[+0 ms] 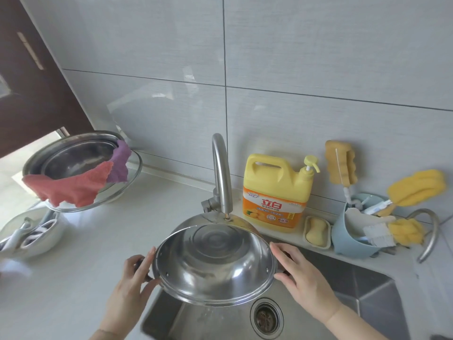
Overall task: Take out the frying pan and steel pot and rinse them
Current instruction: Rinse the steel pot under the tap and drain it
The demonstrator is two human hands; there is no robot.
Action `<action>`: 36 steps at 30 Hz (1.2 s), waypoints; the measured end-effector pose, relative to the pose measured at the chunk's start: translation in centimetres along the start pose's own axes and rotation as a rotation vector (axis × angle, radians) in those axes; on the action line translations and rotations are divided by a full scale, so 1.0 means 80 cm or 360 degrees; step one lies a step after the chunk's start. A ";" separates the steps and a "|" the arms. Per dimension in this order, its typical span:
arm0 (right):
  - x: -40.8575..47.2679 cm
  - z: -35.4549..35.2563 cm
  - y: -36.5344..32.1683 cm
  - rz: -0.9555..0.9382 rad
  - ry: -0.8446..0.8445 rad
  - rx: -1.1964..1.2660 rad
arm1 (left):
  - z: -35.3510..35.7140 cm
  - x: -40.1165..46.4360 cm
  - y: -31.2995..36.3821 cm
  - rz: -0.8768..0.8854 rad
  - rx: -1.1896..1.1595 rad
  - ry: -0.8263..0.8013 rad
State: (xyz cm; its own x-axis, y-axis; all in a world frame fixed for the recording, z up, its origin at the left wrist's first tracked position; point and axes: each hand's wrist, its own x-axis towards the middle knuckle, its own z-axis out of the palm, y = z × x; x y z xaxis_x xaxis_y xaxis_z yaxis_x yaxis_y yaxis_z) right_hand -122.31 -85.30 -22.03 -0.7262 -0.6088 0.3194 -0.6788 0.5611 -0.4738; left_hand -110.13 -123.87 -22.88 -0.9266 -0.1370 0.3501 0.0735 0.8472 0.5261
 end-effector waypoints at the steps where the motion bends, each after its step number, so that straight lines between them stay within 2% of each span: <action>1: -0.006 -0.005 0.004 0.0033 0.0008 -0.0003 | 0.007 0.005 0.004 0.0004 -0.0022 -0.0021; 11: -0.079 -0.084 0.034 0.0261 0.0318 -0.0148 | 0.069 0.053 0.082 0.0218 0.0020 -0.0137; 16: -0.105 -0.112 0.036 0.0320 0.0412 -0.0193 | 0.069 0.065 0.122 0.0366 0.0048 -0.0094; 24: -0.112 -0.164 0.009 0.0039 0.0675 -0.0338 | 0.043 0.077 0.167 0.0619 0.0123 0.0275; 28: -0.111 -0.192 -0.006 -0.0136 0.0786 -0.0484 | 0.017 0.083 0.187 0.0727 0.0073 0.0544; 32: -0.107 -0.220 -0.024 -0.0286 0.0959 -0.0675 | -0.013 0.092 0.204 0.0907 0.0021 0.0707; 36: -0.102 -0.238 -0.037 -0.0312 0.1095 -0.0747 | -0.038 0.104 0.219 0.1010 0.0004 0.0837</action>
State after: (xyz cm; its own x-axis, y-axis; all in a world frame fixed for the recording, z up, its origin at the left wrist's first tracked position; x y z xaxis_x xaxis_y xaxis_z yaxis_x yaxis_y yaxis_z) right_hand -116.46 -71.28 -7.62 -0.3927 -0.3282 0.8591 -0.6637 0.7478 -0.0176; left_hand -115.40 -111.74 -8.44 -0.4153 0.1460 0.8979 0.5237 0.8455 0.1047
